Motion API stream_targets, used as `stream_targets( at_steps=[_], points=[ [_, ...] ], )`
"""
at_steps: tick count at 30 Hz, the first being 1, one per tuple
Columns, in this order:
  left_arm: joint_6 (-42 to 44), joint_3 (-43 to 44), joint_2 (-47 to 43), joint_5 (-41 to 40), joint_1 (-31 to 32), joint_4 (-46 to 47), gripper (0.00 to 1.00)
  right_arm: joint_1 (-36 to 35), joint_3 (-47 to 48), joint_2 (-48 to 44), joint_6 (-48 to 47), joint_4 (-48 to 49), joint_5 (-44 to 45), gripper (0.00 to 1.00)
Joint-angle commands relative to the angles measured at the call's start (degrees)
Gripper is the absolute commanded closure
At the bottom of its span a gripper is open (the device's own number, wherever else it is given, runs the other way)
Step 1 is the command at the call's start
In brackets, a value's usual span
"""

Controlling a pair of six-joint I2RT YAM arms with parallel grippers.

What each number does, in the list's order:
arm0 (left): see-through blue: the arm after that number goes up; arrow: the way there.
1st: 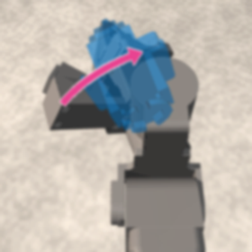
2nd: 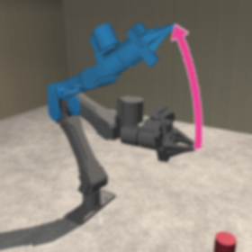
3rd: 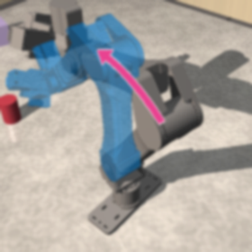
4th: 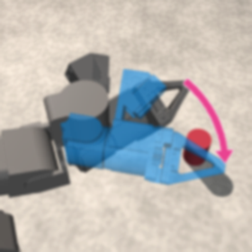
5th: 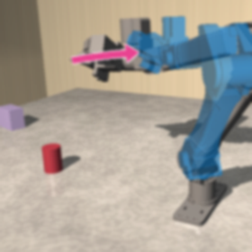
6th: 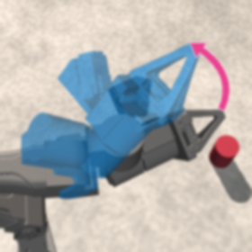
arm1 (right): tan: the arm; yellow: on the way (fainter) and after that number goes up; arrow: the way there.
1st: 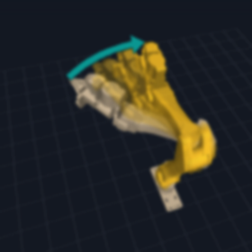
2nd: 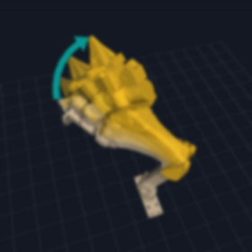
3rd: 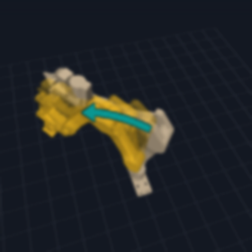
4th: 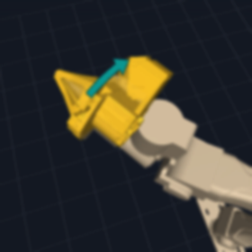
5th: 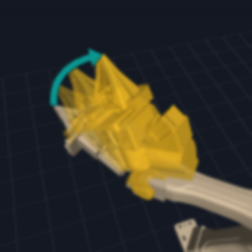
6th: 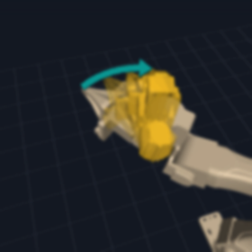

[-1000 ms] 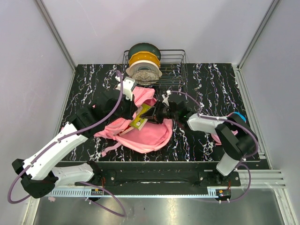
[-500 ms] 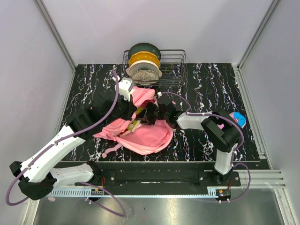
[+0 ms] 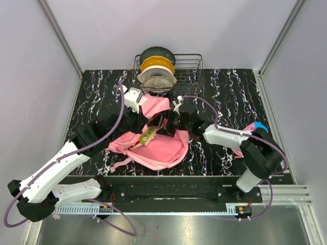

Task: Pack the student bag
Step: Place the book in the student bag.

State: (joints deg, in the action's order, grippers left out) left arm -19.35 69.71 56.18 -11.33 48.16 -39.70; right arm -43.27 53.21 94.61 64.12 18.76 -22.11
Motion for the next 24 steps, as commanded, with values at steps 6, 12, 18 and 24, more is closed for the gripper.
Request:
stream_targets(
  at_steps=[6,12,18,24],
  points=[
    [-1.74,-1.51,-4.94,-1.59,0.35,12.28,0.94,-0.42,-4.87,-9.95,-3.38,-2.41,2.24,0.01],
    [-1.48,-1.42,-4.94,-2.47,0.35,11.14,0.93,-0.42,-10.4,-22.87,-6.11,-12.43,6.46,0.0],
    [-2.18,-3.44,-5.38,-2.73,0.35,10.96,0.9,-0.33,-16.82,-39.81,-4.62,-24.02,12.86,0.0],
    [-3.4,-5.55,-4.33,2.54,0.44,10.88,0.2,-0.33,-22.44,-54.93,1.09,-35.72,26.84,0.0]
  ],
)
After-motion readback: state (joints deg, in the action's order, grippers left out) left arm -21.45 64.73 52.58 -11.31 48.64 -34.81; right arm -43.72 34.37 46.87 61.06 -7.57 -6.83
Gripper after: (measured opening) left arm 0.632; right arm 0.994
